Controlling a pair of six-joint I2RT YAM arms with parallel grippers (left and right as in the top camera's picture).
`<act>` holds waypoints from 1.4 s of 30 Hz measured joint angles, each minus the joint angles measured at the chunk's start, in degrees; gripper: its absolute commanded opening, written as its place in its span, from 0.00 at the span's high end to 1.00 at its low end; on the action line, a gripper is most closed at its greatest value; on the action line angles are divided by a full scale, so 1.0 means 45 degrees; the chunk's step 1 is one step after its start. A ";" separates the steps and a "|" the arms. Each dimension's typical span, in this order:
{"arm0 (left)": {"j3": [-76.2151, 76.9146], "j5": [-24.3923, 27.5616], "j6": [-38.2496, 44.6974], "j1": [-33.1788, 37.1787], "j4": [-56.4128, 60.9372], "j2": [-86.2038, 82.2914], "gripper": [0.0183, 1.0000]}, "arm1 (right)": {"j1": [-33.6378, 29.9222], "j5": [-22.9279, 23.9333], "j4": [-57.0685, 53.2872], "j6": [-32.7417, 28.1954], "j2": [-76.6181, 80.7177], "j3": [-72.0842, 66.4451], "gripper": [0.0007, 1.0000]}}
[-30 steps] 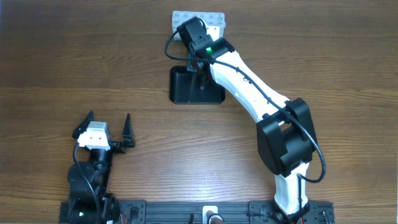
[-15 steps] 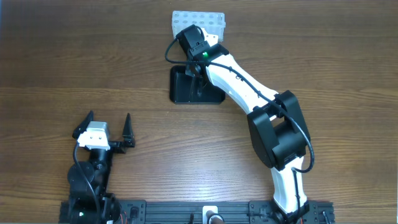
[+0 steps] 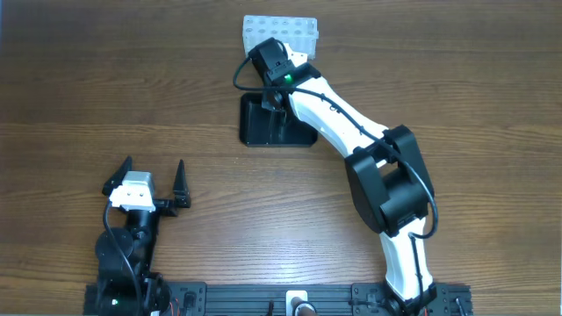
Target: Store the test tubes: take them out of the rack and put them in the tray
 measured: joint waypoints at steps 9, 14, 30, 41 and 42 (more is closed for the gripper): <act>0.0000 0.0000 0.0000 0.0000 0.0000 0.0000 0.00 | 0.0000 -0.0146 -0.0068 0.0024 0.0223 -0.0034 0.61; 0.0000 0.0000 0.0000 0.0000 -0.0005 0.0000 0.00 | 0.0000 -0.0189 -0.0039 -0.0306 0.0214 -0.0034 0.49; 0.0000 0.0000 0.0000 0.0000 -0.0005 0.0000 0.00 | -0.1025 0.1656 0.4668 -0.4668 -0.4065 0.0136 0.01; 0.0000 0.0000 0.0000 0.0000 -0.0005 0.0000 0.00 | -0.2351 0.1588 0.7946 -0.6591 -0.0384 0.0107 0.01; 0.0000 0.0000 0.0000 0.0000 -0.0005 0.0000 0.00 | -0.2351 0.1579 0.8136 -0.6688 -0.0097 0.0087 0.01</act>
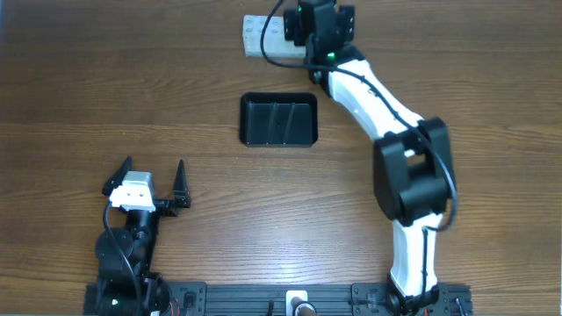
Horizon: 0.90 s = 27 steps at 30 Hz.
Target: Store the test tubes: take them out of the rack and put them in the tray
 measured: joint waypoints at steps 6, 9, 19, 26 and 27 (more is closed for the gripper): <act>0.0000 0.0000 0.0000 0.0000 0.0000 0.0000 0.00 | -0.0058 -0.0155 0.0549 -0.0180 0.0539 -0.0058 0.01; 0.0000 0.0000 0.0000 0.0000 0.0000 0.0000 0.00 | -0.0083 -0.0189 0.0646 -0.0253 0.0539 -0.0053 0.02; 0.0000 0.0000 0.0000 0.0000 0.0000 0.0000 0.00 | -0.0083 -0.0238 0.0816 -0.0287 0.0913 -0.0053 0.27; 0.0000 0.0000 0.0000 0.0000 0.0005 0.0000 0.00 | -0.0083 -0.0282 0.1161 -0.0316 0.1127 -0.0053 0.53; 0.0000 0.0000 0.0000 0.0000 0.0005 0.0000 0.00 | -0.0083 -0.0282 0.1209 -0.0330 0.1127 -0.0053 0.59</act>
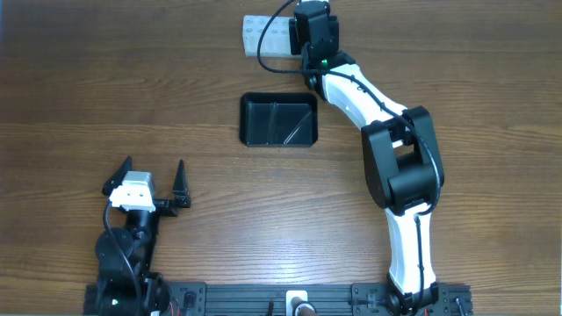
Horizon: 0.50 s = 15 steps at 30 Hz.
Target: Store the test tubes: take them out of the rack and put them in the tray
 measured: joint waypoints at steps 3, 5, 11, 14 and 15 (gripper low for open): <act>0.0000 0.0000 0.0000 0.0000 0.0000 0.0000 0.00 | 0.0000 -0.0058 0.0015 -0.0039 0.0000 0.0000 0.72; 0.0000 0.0000 0.0000 0.0000 0.0000 0.0000 0.00 | 0.0000 -0.0044 0.0019 -0.0019 0.0000 0.0000 0.77; 0.0000 0.0000 0.0000 0.0000 -0.0005 0.0000 0.00 | 0.0000 -0.0049 0.0019 0.0019 0.0000 0.0000 0.84; 0.0000 0.0000 0.0005 0.0000 -0.0005 0.0000 0.00 | 0.0000 -0.0058 0.0019 0.0024 0.0000 0.0000 0.87; 0.0000 0.0000 0.0000 0.0000 0.0000 0.0000 0.00 | 0.0000 -0.0058 0.0019 0.0039 0.0000 0.0000 0.88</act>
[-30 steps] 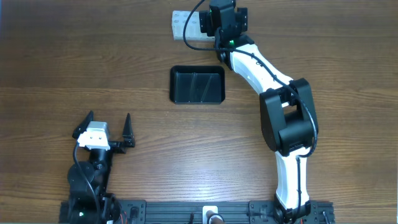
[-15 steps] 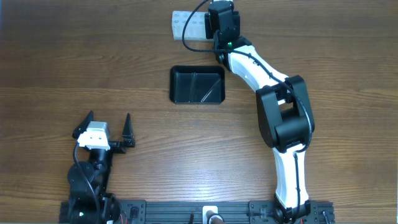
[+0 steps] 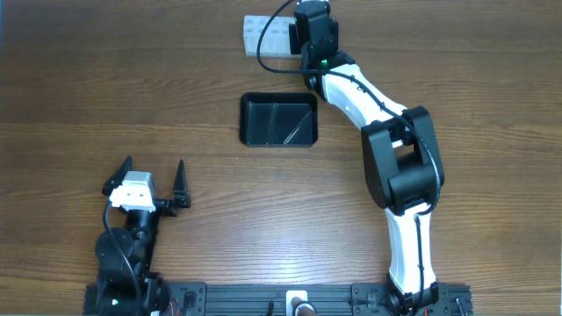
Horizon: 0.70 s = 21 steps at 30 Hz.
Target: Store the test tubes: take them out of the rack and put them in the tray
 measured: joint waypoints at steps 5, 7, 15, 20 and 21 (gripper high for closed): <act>0.0000 0.0000 0.0000 0.0000 -0.0005 0.0000 0.00 | 0.0000 0.0005 0.0005 -0.0015 0.0000 0.0000 0.92; 0.0000 0.0000 0.0000 0.0000 -0.0005 0.0000 0.00 | 0.0000 0.0010 0.0010 -0.0005 0.0000 0.0000 0.93; 0.0000 0.0000 0.0000 0.0000 0.0000 0.0000 0.00 | 0.0024 0.0010 0.0107 0.0010 0.0000 0.0000 0.95; 0.0000 0.0000 0.0000 0.0000 0.0000 0.0000 0.00 | 0.0087 0.0141 0.0214 0.0005 -0.0301 -0.0010 0.96; 0.0000 0.0000 0.0000 0.0000 -0.0005 0.0000 0.00 | 0.0126 0.0253 0.0238 0.0010 -0.0529 -0.0019 0.97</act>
